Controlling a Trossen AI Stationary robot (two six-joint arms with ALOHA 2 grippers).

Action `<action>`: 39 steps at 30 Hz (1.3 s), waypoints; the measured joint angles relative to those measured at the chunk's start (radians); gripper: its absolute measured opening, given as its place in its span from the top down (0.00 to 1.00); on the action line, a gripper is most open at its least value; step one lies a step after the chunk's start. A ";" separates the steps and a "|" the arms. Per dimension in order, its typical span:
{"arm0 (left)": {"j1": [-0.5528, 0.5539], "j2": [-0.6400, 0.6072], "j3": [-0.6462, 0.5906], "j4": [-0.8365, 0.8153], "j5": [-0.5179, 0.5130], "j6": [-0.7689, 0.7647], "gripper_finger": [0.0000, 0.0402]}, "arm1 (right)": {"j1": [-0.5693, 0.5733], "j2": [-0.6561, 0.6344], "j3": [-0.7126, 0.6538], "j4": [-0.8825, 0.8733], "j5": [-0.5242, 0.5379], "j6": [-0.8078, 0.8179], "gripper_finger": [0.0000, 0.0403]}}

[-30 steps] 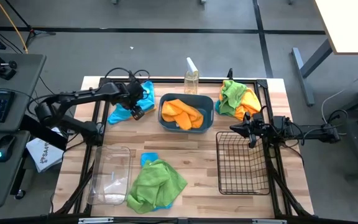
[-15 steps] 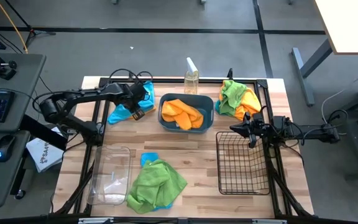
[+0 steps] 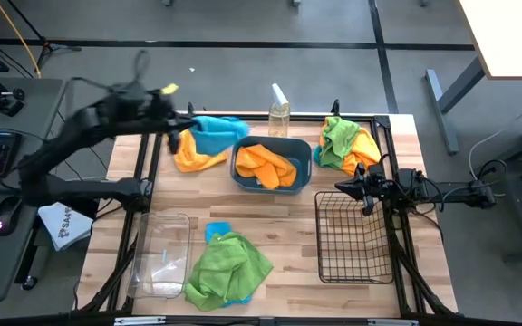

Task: Sort microfiber towel by color & place in baskets
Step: Put the top left blue towel into the transparent bin

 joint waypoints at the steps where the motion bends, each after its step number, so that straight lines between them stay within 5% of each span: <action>1: -0.031 -0.023 0.028 -0.010 0.028 -0.020 1.00 | 0.000 0.000 0.000 0.000 0.000 -0.001 1.00; 12: -0.371 -0.188 0.103 -0.011 0.453 -0.720 1.00 | 0.000 0.000 0.000 0.000 0.000 0.001 1.00; 18: -0.499 -0.191 0.100 -0.110 0.421 -0.969 1.00 | 0.000 0.000 0.000 0.000 0.000 0.000 1.00; 28: -0.744 -0.017 0.098 -0.571 0.422 -0.958 1.00 | 0.000 0.000 0.000 0.000 0.000 -0.001 1.00; 35: -0.938 -0.012 0.099 -0.468 0.461 -1.078 1.00 | 0.000 0.000 0.000 0.000 0.000 0.001 1.00; 39: -0.997 -0.001 0.099 -0.479 0.321 -1.110 1.00 | 0.000 0.000 0.000 0.000 0.000 0.001 1.00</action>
